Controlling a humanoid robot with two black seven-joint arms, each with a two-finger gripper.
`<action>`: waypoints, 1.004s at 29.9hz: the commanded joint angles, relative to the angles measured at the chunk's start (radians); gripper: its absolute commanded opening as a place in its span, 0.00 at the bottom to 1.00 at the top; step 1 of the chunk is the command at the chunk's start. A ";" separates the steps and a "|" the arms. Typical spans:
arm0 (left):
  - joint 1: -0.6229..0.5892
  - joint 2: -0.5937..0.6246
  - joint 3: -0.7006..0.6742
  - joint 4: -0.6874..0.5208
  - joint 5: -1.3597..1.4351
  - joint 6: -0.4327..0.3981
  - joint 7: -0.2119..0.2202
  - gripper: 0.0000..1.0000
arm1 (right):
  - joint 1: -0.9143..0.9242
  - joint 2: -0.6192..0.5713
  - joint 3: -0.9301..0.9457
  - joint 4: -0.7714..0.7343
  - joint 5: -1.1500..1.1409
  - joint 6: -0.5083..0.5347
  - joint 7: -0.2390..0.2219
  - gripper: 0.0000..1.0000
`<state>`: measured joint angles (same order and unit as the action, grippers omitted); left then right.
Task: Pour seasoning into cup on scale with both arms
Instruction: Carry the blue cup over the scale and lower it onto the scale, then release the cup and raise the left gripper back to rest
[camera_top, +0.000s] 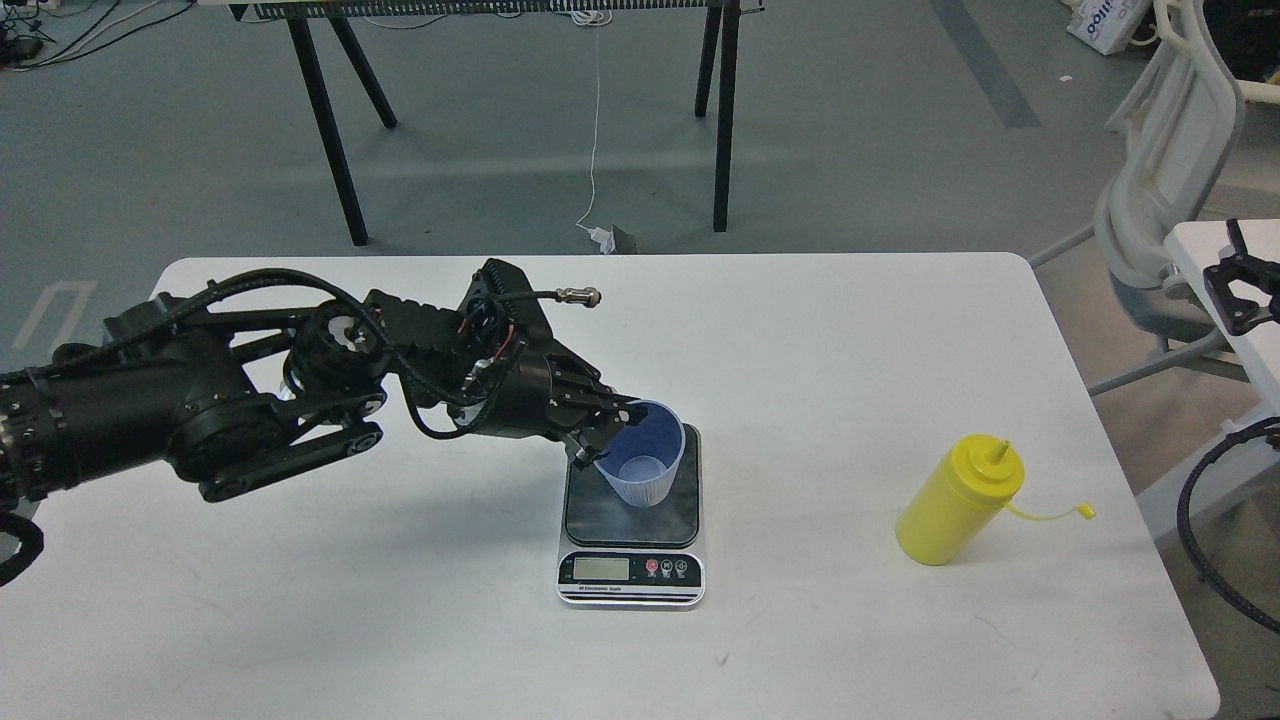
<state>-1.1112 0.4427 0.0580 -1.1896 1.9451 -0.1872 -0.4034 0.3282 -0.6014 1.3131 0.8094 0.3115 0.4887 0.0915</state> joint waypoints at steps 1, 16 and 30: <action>0.001 0.002 0.003 0.002 0.000 0.000 0.000 0.04 | 0.000 0.000 0.000 0.001 0.000 0.000 -0.001 1.00; 0.005 0.013 0.005 0.001 -0.009 0.000 0.041 0.28 | -0.008 -0.003 0.000 0.025 0.000 0.000 -0.004 1.00; 0.002 0.022 -0.021 0.019 -0.221 0.011 0.041 0.81 | -0.055 -0.029 0.000 0.094 0.000 0.000 -0.009 1.00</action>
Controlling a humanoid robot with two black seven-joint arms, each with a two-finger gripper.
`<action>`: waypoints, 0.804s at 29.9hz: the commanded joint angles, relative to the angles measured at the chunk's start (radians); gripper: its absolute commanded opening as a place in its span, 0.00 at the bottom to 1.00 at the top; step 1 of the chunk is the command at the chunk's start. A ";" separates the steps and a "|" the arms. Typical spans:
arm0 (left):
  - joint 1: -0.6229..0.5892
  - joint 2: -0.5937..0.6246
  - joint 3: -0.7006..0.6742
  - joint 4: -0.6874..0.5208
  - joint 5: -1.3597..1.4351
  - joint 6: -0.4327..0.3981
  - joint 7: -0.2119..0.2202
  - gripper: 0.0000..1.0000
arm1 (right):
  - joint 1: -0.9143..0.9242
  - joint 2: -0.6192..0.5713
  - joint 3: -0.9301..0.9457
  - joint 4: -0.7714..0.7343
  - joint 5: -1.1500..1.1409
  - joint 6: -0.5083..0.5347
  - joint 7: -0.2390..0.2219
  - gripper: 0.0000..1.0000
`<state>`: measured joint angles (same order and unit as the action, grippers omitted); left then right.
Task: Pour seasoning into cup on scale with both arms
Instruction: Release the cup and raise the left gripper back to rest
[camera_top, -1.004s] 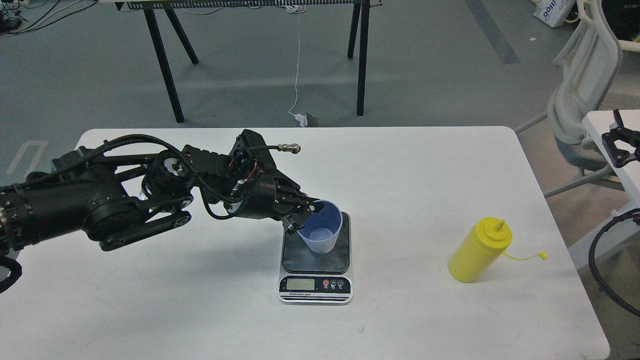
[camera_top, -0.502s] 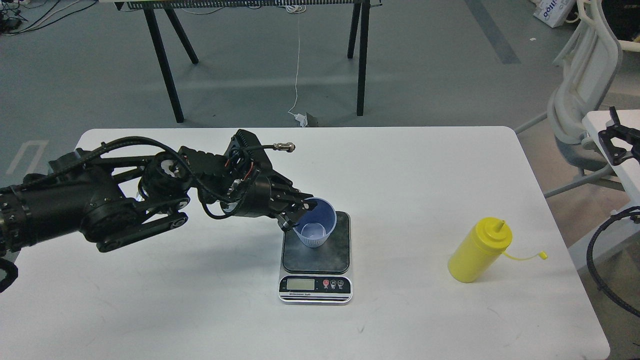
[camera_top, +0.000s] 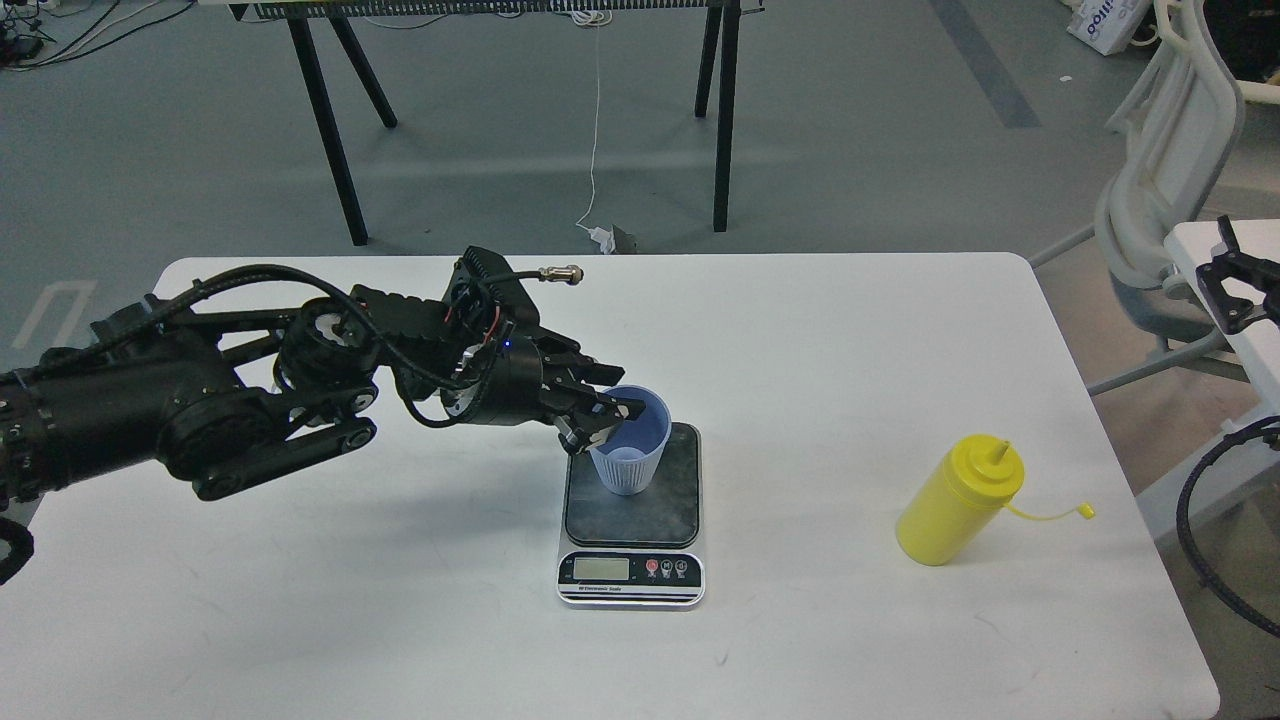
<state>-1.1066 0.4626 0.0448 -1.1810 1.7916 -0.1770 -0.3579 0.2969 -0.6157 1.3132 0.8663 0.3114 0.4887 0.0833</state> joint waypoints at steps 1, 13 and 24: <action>-0.002 0.007 -0.019 0.014 -0.092 0.001 -0.006 0.82 | -0.038 -0.016 0.001 0.054 0.002 0.000 0.000 1.00; 0.040 0.013 -0.325 0.075 -0.797 0.080 -0.021 0.99 | -0.462 -0.016 0.124 0.381 0.063 0.000 0.038 1.00; 0.148 -0.085 -0.517 0.232 -1.420 0.047 -0.102 1.00 | -0.846 0.138 0.066 0.537 -0.030 0.000 0.107 0.99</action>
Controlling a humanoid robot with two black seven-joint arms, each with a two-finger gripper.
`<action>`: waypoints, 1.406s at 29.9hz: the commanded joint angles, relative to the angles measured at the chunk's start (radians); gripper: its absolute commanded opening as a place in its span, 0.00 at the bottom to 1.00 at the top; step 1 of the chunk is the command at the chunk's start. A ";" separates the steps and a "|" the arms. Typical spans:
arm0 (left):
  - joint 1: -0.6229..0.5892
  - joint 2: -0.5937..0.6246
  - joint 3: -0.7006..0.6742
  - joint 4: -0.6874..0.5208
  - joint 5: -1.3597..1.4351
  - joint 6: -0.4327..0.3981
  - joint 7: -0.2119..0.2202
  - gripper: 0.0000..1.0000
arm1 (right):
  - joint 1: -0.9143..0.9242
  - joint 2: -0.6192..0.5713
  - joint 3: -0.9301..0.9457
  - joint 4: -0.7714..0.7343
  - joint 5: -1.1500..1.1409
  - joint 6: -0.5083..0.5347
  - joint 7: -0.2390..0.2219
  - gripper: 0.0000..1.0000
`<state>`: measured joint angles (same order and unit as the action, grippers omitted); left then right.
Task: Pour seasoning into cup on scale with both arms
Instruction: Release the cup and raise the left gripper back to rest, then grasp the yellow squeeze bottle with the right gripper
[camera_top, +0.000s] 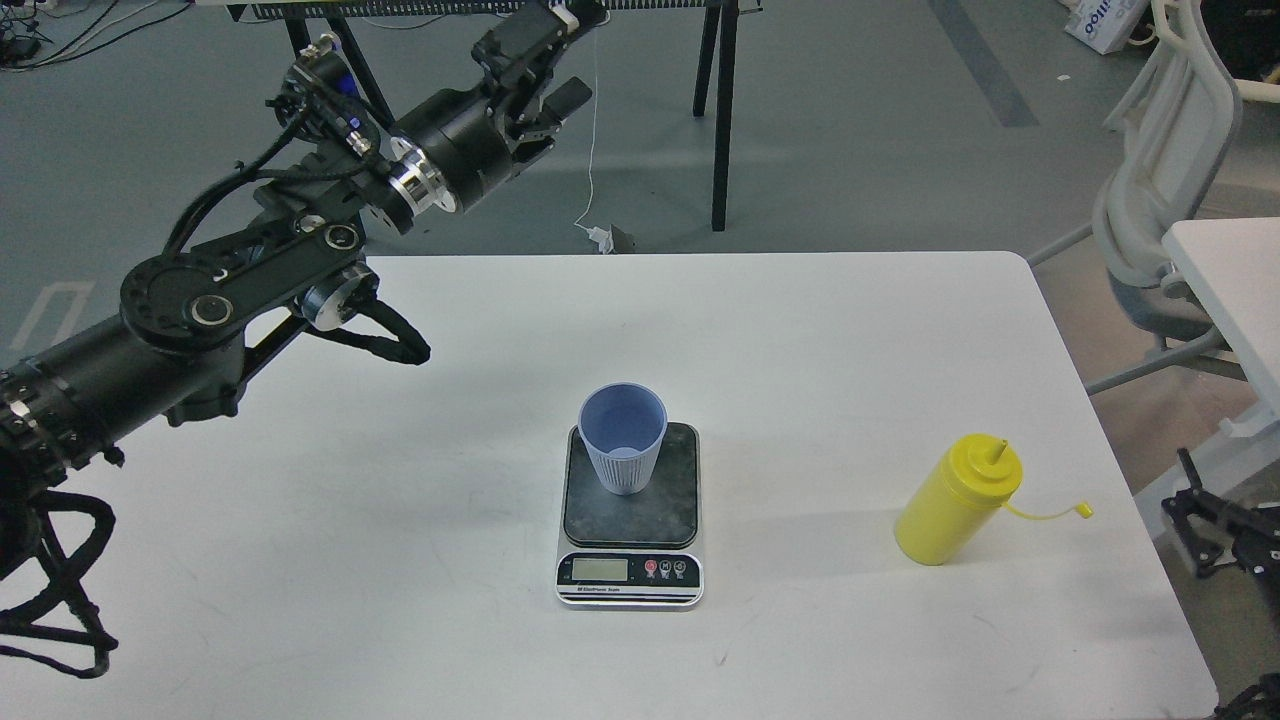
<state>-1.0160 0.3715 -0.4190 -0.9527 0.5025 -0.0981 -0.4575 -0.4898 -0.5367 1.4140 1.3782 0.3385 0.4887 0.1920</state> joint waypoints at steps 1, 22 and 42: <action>0.077 0.015 -0.081 0.003 -0.180 -0.046 0.000 1.00 | -0.068 0.089 -0.047 0.031 -0.088 0.000 0.000 0.99; 0.174 0.098 -0.308 0.152 -0.581 -0.218 0.241 1.00 | 0.172 0.284 -0.191 -0.142 -0.173 0.000 -0.005 0.99; 0.203 0.158 -0.310 0.153 -0.616 -0.232 0.250 1.00 | 0.224 0.319 -0.273 -0.168 -0.180 0.000 -0.006 0.99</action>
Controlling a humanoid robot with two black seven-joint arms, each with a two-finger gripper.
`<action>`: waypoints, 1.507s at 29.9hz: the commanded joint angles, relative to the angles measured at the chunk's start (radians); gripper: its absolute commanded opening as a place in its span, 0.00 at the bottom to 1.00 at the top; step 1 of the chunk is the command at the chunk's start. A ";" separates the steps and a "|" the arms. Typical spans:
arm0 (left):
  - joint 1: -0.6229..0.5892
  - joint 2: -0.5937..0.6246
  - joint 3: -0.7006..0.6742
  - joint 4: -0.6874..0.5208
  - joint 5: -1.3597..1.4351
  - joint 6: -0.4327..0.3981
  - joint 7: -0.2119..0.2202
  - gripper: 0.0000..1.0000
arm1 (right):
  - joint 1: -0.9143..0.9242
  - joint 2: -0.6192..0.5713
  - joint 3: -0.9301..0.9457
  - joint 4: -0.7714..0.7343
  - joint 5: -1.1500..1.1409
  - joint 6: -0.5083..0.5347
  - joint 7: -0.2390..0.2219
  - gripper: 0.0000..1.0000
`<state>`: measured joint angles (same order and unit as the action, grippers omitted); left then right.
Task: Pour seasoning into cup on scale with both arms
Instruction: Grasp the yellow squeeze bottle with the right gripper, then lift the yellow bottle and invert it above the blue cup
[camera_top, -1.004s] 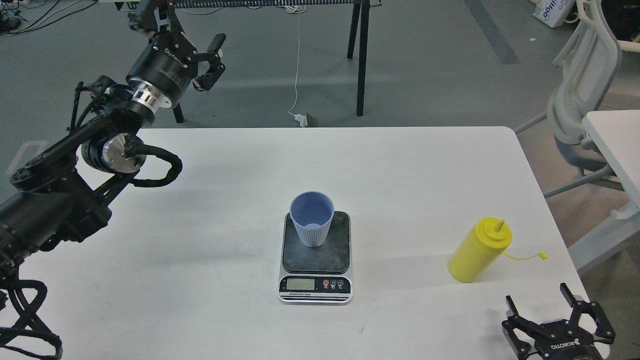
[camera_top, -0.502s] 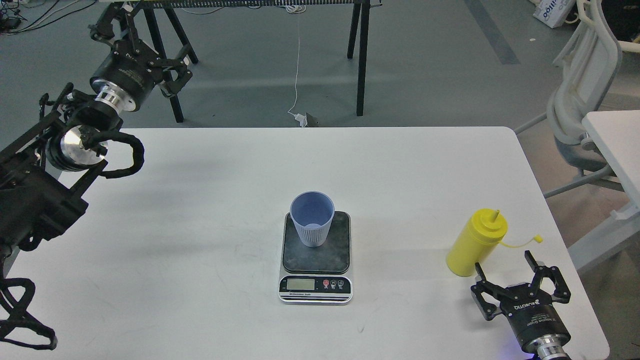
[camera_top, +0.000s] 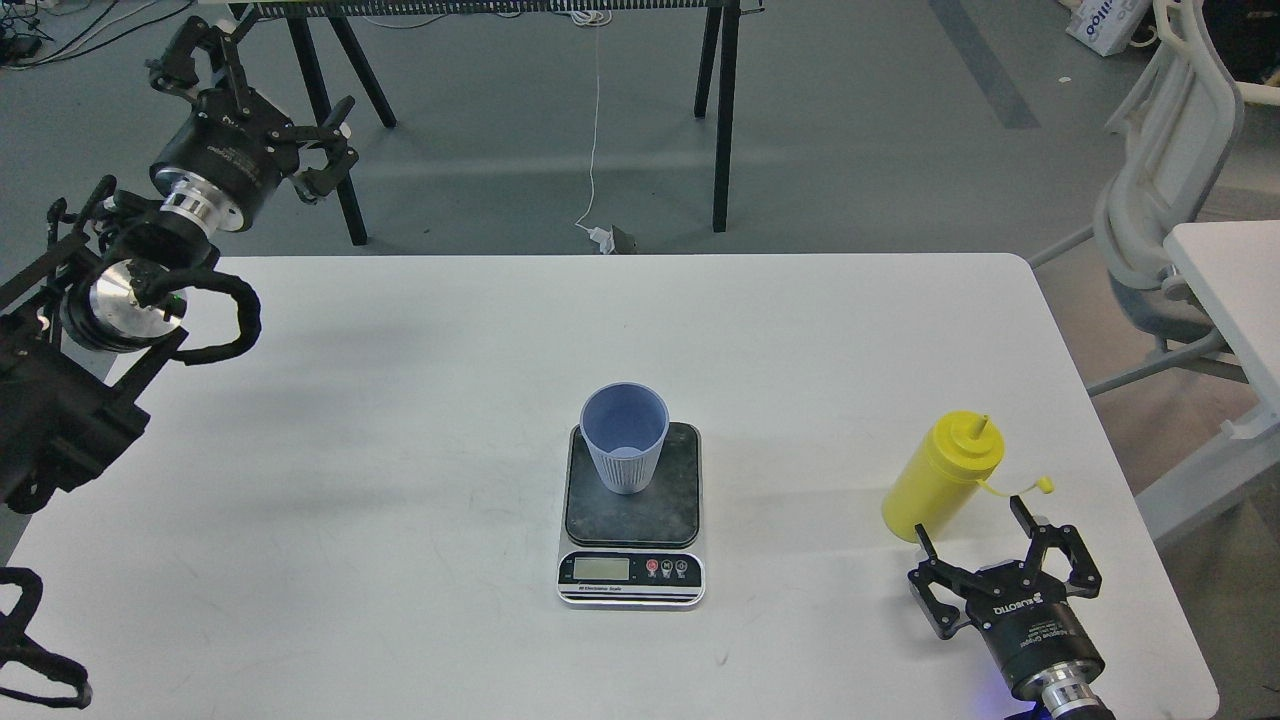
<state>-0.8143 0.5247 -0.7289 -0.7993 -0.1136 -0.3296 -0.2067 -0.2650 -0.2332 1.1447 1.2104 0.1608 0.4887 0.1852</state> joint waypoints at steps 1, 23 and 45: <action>0.001 0.008 0.000 -0.001 0.000 0.000 0.000 1.00 | 0.001 0.021 -0.002 0.000 -0.003 0.000 0.000 0.99; 0.027 0.023 0.002 -0.001 0.002 0.003 -0.010 1.00 | 0.191 0.090 0.009 -0.157 -0.105 0.000 0.082 0.80; 0.030 0.041 -0.001 -0.015 0.000 0.012 -0.013 1.00 | 0.329 -0.072 0.096 0.049 -0.253 0.000 0.146 0.38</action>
<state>-0.7858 0.5636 -0.7304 -0.8131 -0.1119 -0.3190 -0.2195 0.0207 -0.2521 1.2412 1.2013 -0.0424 0.4887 0.3319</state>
